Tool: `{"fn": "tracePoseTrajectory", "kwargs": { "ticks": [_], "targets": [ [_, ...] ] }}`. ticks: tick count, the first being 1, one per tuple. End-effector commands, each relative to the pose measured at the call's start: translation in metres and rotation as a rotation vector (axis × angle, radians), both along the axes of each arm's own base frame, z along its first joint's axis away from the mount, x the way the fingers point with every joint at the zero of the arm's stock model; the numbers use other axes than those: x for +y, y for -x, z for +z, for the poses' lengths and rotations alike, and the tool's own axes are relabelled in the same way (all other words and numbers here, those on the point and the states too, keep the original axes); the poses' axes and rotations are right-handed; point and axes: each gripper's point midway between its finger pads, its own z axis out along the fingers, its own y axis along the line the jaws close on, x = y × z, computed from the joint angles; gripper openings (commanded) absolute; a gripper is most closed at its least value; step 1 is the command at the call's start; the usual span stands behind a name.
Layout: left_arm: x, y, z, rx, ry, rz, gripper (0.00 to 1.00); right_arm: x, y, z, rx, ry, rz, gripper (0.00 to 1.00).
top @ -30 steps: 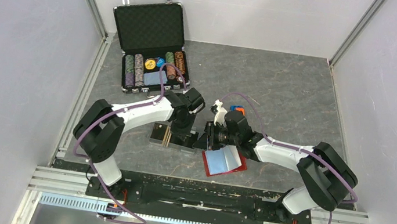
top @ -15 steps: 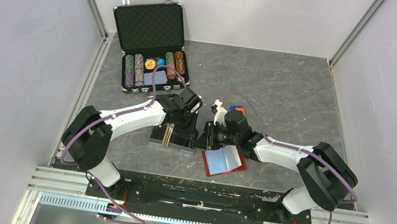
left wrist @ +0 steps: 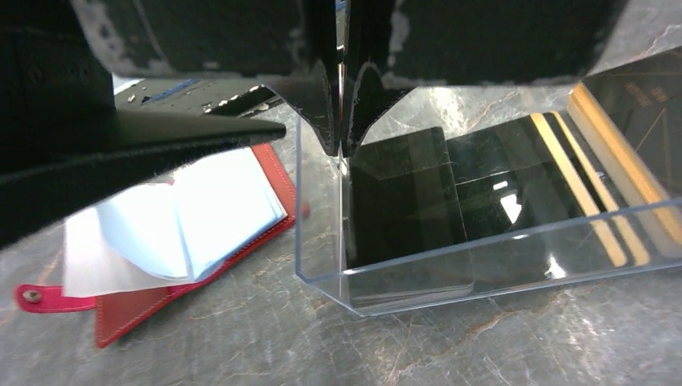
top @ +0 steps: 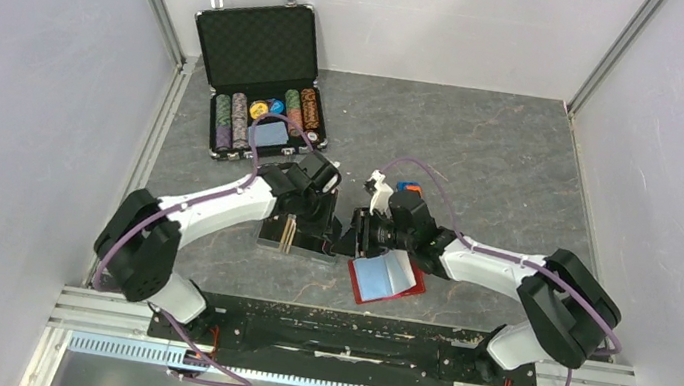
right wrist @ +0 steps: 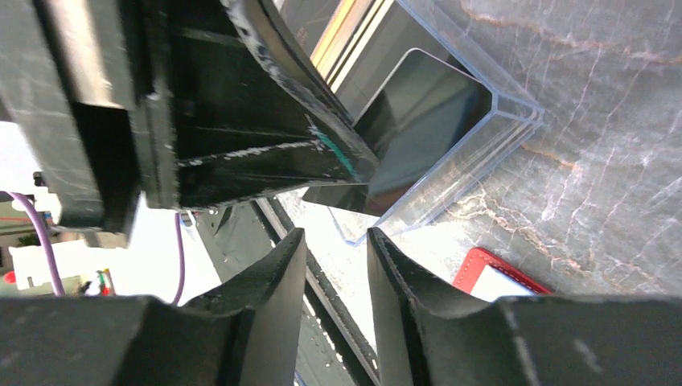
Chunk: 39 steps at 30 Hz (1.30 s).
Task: Put the credit cards into the card holder
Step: Pick up the credit card from the storage box.
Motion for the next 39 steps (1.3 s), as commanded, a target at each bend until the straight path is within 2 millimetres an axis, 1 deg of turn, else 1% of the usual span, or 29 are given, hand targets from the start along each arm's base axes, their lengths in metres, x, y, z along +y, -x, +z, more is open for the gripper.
{"fn": "tracePoseTrajectory", "kwargs": {
  "ticks": [1,4,6,9,11,12,13,14,15,17,18,19,20,23,25,27,30,32,36,37,39],
  "targets": [
    [0.004,-0.013,0.049,-0.134,0.066,0.062,0.02,0.002,-0.014,0.038,-0.128,-0.051,-0.031,0.45],
    [0.013,-0.012,0.075,-0.204,0.090,0.088,0.02,-0.007,-0.021,0.055,-0.192,-0.056,-0.069,0.64],
    [0.017,-0.007,0.090,-0.238,0.128,0.095,0.02,-0.016,-0.025,0.066,-0.232,-0.066,-0.094,0.75],
    [0.013,0.005,0.111,-0.263,0.242,0.080,0.02,-0.033,-0.030,0.082,-0.277,-0.106,-0.110,0.89],
    [0.002,0.016,0.123,-0.255,0.360,0.045,0.02,-0.043,-0.029,0.092,-0.291,-0.156,-0.093,0.94],
    [-0.006,0.021,0.133,-0.254,0.437,0.030,0.02,-0.048,-0.028,0.099,-0.297,-0.190,-0.080,0.94],
    [-0.012,0.027,0.137,-0.246,0.502,0.019,0.02,-0.055,-0.030,0.103,-0.297,-0.217,-0.078,0.94],
    [-0.019,0.033,0.148,-0.245,0.589,0.003,0.02,-0.058,-0.026,0.108,-0.292,-0.248,-0.054,0.94],
    [-0.024,0.039,0.153,-0.236,0.663,-0.004,0.02,-0.062,-0.025,0.112,-0.286,-0.277,-0.041,0.93],
    [-0.031,0.046,0.169,-0.240,0.815,-0.005,0.02,-0.065,-0.018,0.124,-0.282,-0.349,-0.008,0.90],
    [-0.034,0.048,0.178,-0.252,0.884,-0.012,0.02,-0.065,-0.014,0.129,-0.271,-0.385,0.005,0.85],
    [-0.036,0.051,0.185,-0.252,0.938,-0.021,0.02,-0.063,-0.008,0.138,-0.267,-0.437,0.028,0.82],
    [-0.037,0.053,0.188,-0.246,0.967,-0.029,0.02,-0.062,-0.002,0.148,-0.261,-0.490,0.057,0.79],
    [-0.039,0.057,0.194,-0.243,1.008,-0.051,0.02,-0.060,0.011,0.164,-0.225,-0.593,0.109,0.73],
    [-0.040,0.058,0.196,-0.242,1.016,-0.062,0.02,-0.060,0.016,0.169,-0.206,-0.635,0.120,0.67],
    [-0.041,0.058,0.197,-0.239,1.016,-0.065,0.02,-0.060,0.017,0.168,-0.197,-0.639,0.126,0.65],
    [-0.041,0.057,0.196,-0.244,1.017,-0.059,0.02,-0.058,0.018,0.164,-0.180,-0.638,0.128,0.57],
    [-0.041,0.057,0.195,-0.238,1.015,-0.057,0.02,-0.057,0.019,0.164,-0.172,-0.641,0.132,0.50],
    [-0.042,0.057,0.192,-0.226,1.011,-0.058,0.04,-0.052,0.026,0.168,-0.156,-0.669,0.167,0.32],
    [-0.042,0.057,0.192,-0.226,1.011,-0.059,0.06,-0.050,0.029,0.169,-0.150,-0.677,0.179,0.25],
    [-0.042,0.057,0.190,-0.224,1.007,-0.058,0.13,-0.047,0.032,0.172,-0.145,-0.693,0.200,0.08]
  ]
}}
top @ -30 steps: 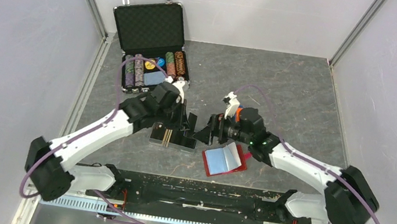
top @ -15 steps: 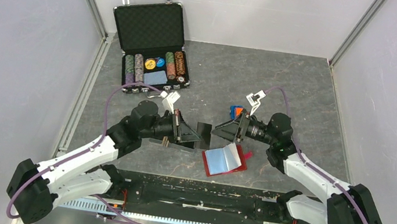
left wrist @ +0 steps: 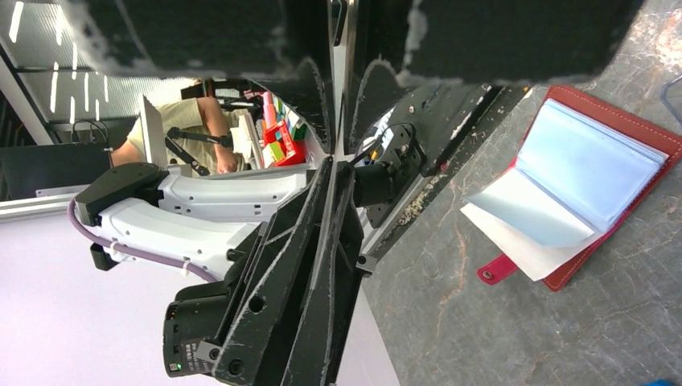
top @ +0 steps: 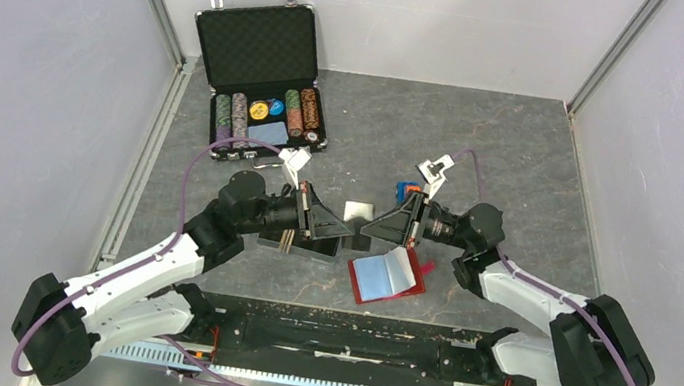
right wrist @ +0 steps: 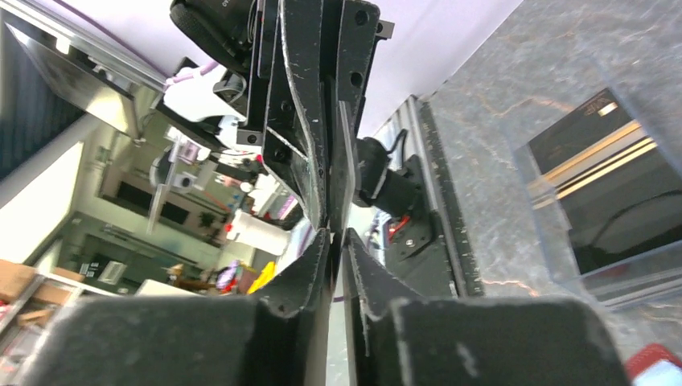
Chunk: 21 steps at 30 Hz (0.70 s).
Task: Put the credit cards into the card holder
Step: Pick up the credit card from the storage box.
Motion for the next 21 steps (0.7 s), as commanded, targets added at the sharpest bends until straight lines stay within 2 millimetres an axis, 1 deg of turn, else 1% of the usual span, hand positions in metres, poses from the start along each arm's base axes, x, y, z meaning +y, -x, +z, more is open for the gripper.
{"fn": "tracePoseTrajectory", "kwargs": {
  "ticks": [1,3,5,7,8,10,11,12,14,16,19,21],
  "targets": [
    [-0.002,0.002,0.014,-0.007,0.048,-0.020,0.18,0.004,0.014,0.017,-0.039,-0.070,0.067,0.01],
    [-0.002,0.002,0.011,-0.004,0.038,-0.017,0.40,0.004,0.013,0.015,-0.038,-0.065,0.060,0.00],
    [0.000,0.000,0.007,0.001,0.019,-0.003,0.56,0.004,0.006,0.007,-0.022,-0.026,0.034,0.00],
    [0.002,-0.003,0.001,0.010,-0.007,0.019,0.64,0.002,-0.004,-0.004,-0.019,0.034,-0.011,0.00],
    [0.003,-0.004,-0.003,0.019,-0.027,0.028,0.66,0.000,-0.012,-0.012,-0.012,0.079,-0.044,0.00],
    [0.004,-0.007,-0.017,0.050,-0.084,0.043,0.67,-0.008,-0.028,-0.026,-0.006,0.172,-0.122,0.00],
    [0.004,-0.009,-0.023,0.067,-0.114,0.053,0.67,-0.014,-0.037,-0.032,-0.023,0.224,-0.173,0.00],
    [0.005,-0.011,-0.032,0.087,-0.147,0.059,0.67,-0.022,-0.045,-0.041,-0.003,0.290,-0.216,0.00],
    [0.005,-0.014,-0.049,0.137,-0.208,0.072,0.67,-0.038,-0.061,-0.049,-0.018,0.381,-0.308,0.00],
    [0.003,-0.015,-0.066,0.180,-0.272,0.076,0.66,-0.054,-0.072,-0.053,-0.017,0.444,-0.389,0.00],
    [-0.004,-0.013,-0.089,0.209,-0.402,0.066,0.63,-0.076,-0.082,-0.062,-0.011,0.537,-0.481,0.00],
    [-0.010,-0.011,-0.102,0.214,-0.497,0.047,0.61,-0.085,-0.085,-0.067,-0.006,0.583,-0.508,0.00]
  ]
}}
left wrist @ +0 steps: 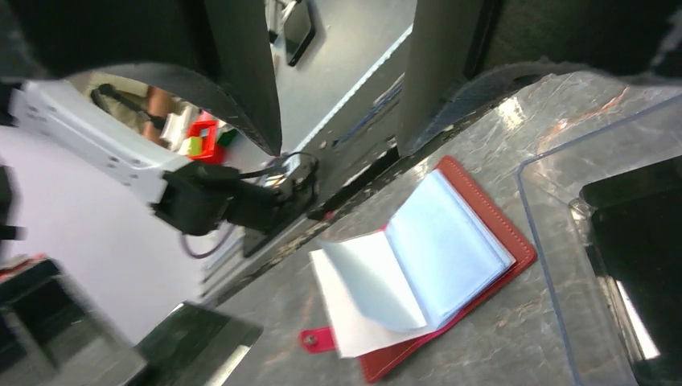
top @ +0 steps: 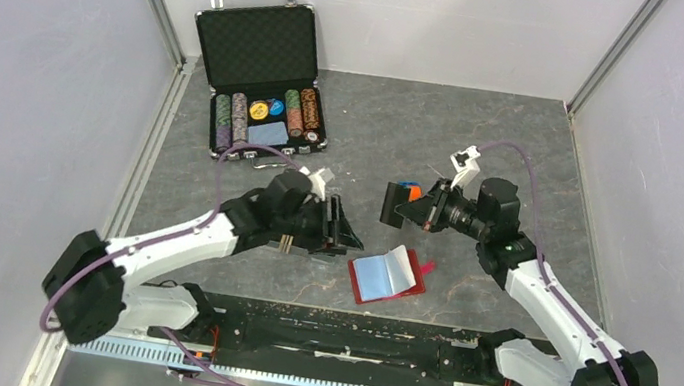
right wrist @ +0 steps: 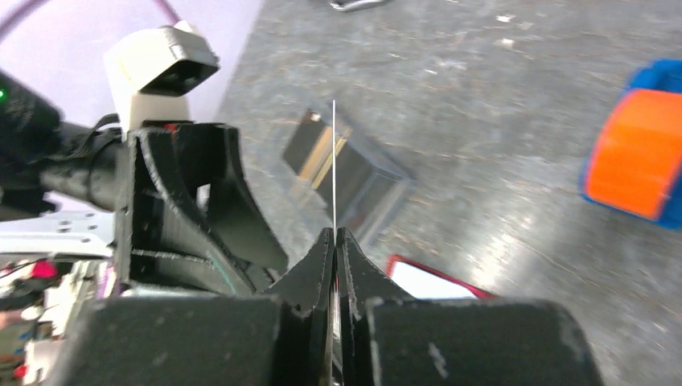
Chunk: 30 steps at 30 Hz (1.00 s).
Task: Put the credit cards into the card holder
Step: Pick up the credit card from the storage box, then insert the credit card into the card holder.
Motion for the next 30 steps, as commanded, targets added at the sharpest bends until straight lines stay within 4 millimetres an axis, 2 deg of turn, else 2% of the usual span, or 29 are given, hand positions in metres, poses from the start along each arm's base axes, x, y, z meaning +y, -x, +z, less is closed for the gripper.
{"fn": "tracePoseTrajectory", "kwargs": {
  "ticks": [1,6,10,13,19,30],
  "targets": [
    [-0.010,0.000,-0.023,-0.024,-0.218,-0.062,0.59,-0.031,-0.009,-0.021,0.008,0.195,-0.101,0.00],
    [-0.012,-0.001,-0.053,-0.035,-0.505,-0.124,0.42,-0.036,-0.011,-0.025,0.012,0.226,-0.113,0.00],
    [-0.014,-0.005,-0.076,-0.032,-0.642,-0.161,0.39,-0.037,-0.011,-0.028,0.016,0.234,-0.113,0.00],
    [-0.008,-0.010,-0.087,-0.025,-0.729,-0.163,0.37,-0.037,-0.011,-0.028,0.015,0.240,-0.110,0.00],
    [0.024,-0.016,-0.102,-0.019,-0.886,-0.145,0.37,-0.037,-0.012,-0.030,0.016,0.246,-0.105,0.00],
    [0.107,-0.042,-0.107,0.055,-0.903,-0.008,0.38,-0.034,-0.009,-0.030,0.014,0.241,-0.072,0.00]
  ]
}}
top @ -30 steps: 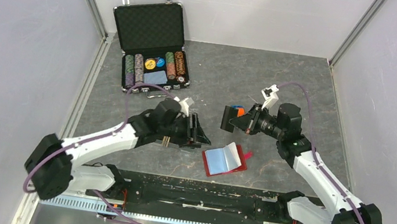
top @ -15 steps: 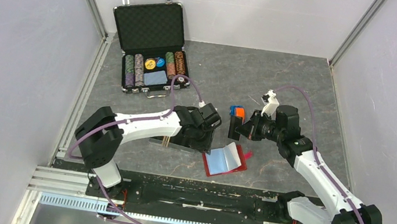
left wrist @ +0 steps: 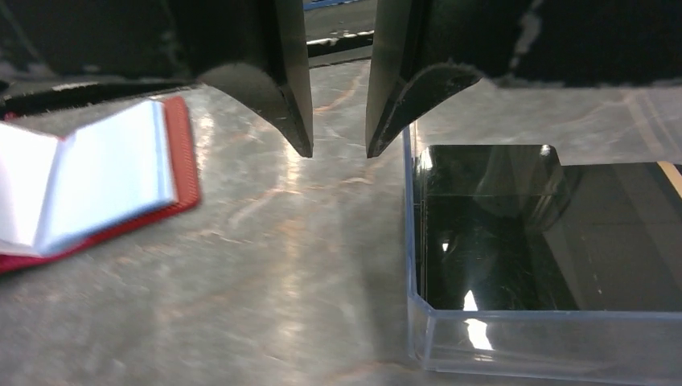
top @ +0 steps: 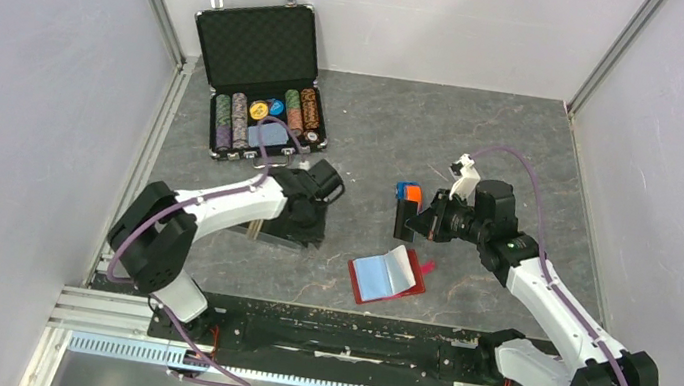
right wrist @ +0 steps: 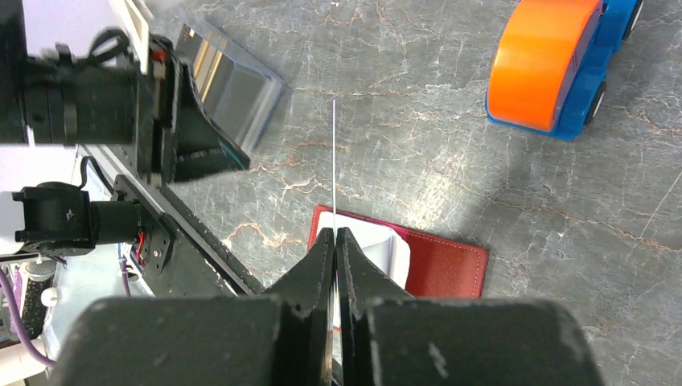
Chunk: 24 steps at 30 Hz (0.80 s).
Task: Put the credit cards into the card holder
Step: Insert the credit card into the card holder.
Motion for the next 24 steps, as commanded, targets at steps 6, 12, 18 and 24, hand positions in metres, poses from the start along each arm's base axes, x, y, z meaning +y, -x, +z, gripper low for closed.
{"fn": "tracePoseTrajectory", "kwargs": {
  "ticks": [6,12,18,24],
  "targets": [
    [0.025,-0.015,0.015,-0.002,0.087,-0.049,0.48,0.008,-0.006,0.023,-0.079,-0.032,0.054,0.00],
    [-0.029,0.004,0.037,0.016,0.393,-0.049,0.51,0.019,0.010,0.026,-0.066,-0.063,0.149,0.00],
    [-0.061,0.030,0.029,0.063,0.613,0.062,0.55,0.044,0.042,0.001,0.010,0.033,0.228,0.00],
    [-0.085,0.044,0.018,0.084,0.741,0.139,0.56,0.023,0.055,-0.047,0.113,0.273,0.171,0.00]
  ]
}}
